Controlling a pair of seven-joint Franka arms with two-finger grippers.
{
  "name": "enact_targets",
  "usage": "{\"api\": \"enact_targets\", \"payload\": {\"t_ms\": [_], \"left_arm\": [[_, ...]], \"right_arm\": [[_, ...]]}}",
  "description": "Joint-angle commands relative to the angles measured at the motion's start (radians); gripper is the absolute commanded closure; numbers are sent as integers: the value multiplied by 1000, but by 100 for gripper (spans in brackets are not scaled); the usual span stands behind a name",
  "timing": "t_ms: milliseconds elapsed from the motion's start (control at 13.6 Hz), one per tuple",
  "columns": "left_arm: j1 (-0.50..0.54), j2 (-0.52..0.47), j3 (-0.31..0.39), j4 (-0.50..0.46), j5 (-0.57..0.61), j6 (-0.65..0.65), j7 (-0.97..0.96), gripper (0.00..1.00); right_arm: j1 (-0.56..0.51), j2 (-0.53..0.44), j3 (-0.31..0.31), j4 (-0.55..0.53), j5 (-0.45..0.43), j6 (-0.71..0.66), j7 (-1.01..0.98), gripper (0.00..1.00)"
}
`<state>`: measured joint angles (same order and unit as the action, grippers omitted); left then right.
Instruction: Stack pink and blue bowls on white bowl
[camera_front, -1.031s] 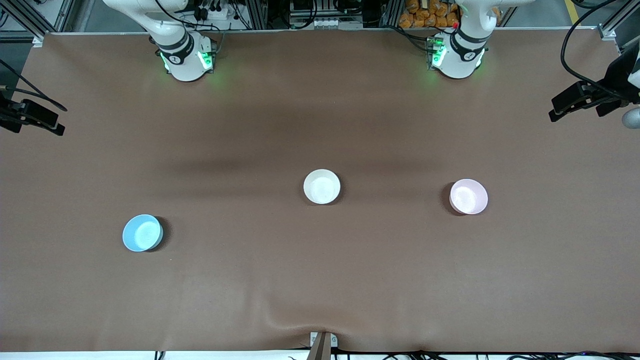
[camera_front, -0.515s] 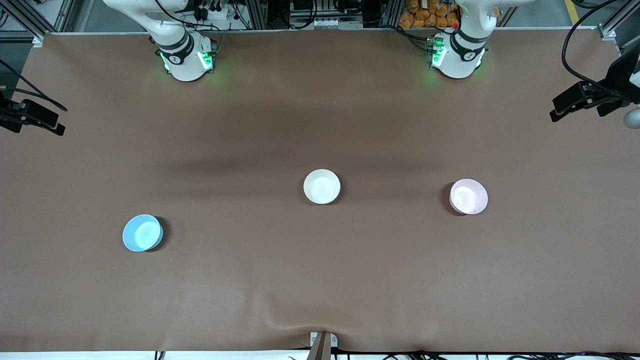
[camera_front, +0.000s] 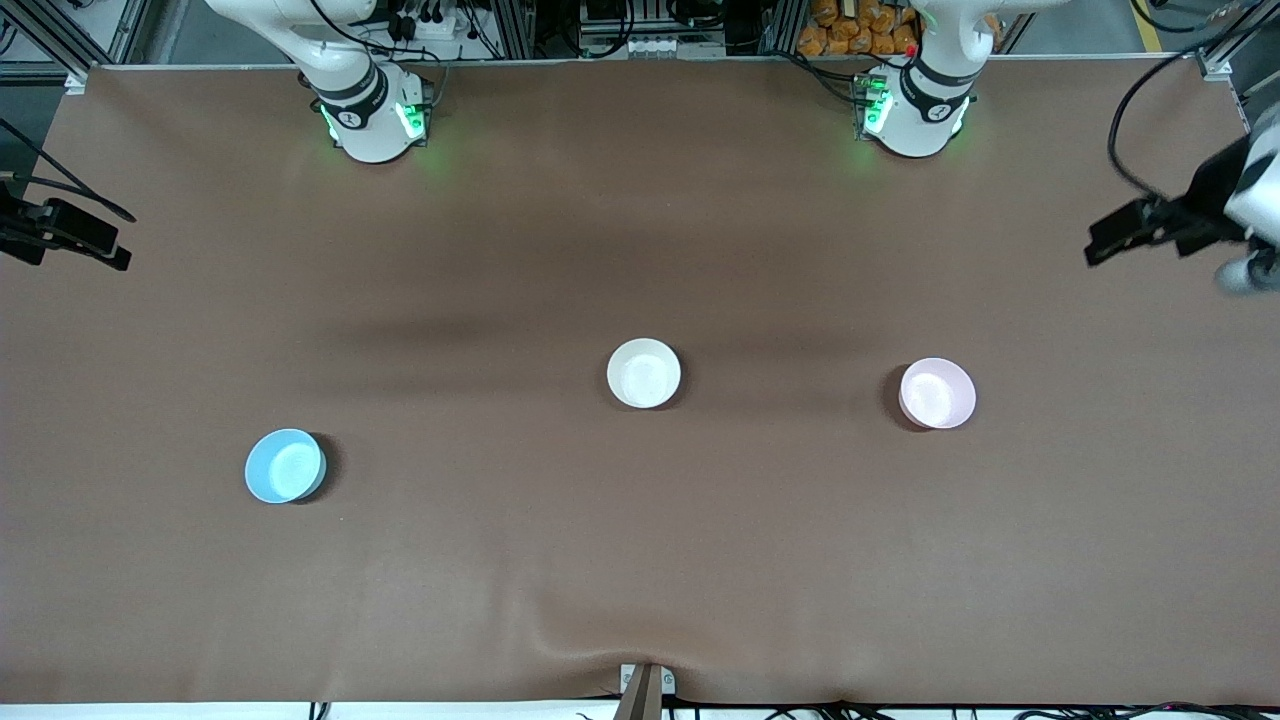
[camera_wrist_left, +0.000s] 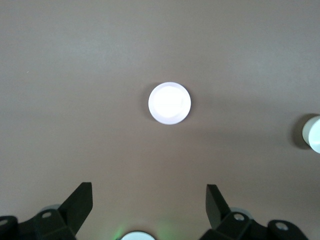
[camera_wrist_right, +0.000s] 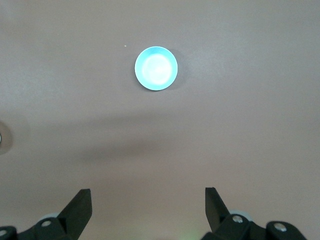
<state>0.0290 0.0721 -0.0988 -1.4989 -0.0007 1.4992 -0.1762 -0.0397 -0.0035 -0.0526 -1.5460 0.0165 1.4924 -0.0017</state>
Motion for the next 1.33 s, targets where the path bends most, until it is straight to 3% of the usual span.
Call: {"api": "enact_targets", "payload": {"t_ms": [0,294,442,810,1252], "left_arm": [[9,-15,-4,-183,22,212,36,0],[3,-2,-13,-453,22,587,40,0],[8,59,-15,-567,22,778,59,0],[80,224,-15,-581,22,911,253,0],[80,334,-13,-580,22,951,254,23]], "right_arm": [[-2,-7,4,-3,-4,-8,19,0],[-2,-7,4,-3,-3,-9,19,0],[-2,-7,4,-3,-3,-9,19,0],[-6,-3,4,-5,2,-12,20,0],[-17,57,0,9,8,-6,-10,0]]}}
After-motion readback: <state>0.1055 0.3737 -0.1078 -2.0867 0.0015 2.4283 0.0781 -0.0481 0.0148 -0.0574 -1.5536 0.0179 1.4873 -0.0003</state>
